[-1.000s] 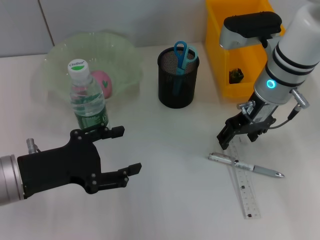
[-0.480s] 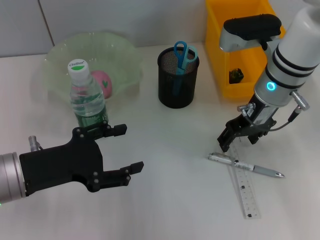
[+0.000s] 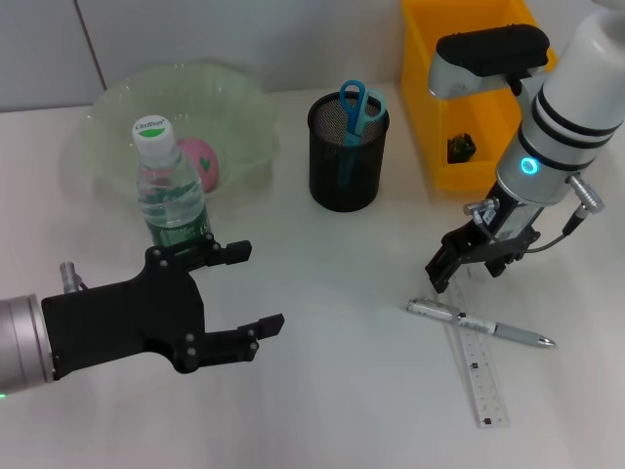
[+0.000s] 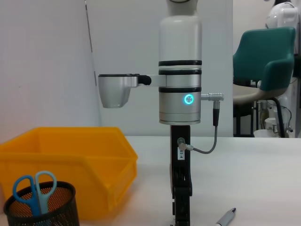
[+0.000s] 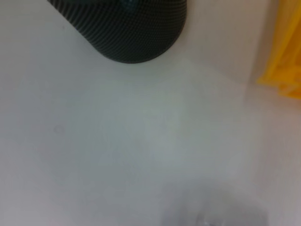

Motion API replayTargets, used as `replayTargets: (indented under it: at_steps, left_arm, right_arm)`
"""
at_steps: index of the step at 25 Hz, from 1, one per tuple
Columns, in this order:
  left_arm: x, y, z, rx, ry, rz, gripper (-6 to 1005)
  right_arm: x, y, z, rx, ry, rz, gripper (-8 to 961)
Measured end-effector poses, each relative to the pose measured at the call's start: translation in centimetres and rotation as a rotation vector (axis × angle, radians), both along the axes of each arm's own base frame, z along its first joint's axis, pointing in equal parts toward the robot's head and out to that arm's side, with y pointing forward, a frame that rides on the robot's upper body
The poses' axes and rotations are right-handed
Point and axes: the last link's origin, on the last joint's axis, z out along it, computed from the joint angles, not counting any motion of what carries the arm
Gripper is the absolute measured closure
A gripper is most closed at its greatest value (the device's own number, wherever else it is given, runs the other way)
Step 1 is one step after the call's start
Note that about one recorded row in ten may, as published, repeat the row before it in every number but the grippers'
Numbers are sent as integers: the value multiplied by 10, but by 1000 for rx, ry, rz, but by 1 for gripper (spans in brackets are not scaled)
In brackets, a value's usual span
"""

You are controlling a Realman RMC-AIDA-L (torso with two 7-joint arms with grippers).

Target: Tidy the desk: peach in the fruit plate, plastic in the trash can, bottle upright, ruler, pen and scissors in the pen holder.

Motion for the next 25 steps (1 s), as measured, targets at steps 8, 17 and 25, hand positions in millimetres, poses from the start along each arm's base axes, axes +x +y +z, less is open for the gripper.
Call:
replayTargets:
  at_steps: [8, 17, 25]
  left_arm:
    - [1, 1, -1, -3, -1, -2, 172]
    - [2, 2, -2, -1, 1, -3, 172]
    - [4, 3, -2, -1, 1, -9, 172]
  right_arm:
    - [1, 1, -3, -10, -17, 13, 156]
    - [0, 1, -3, -12, -21, 17, 155]
    - [1, 0, -3, -12, -21, 13, 155]
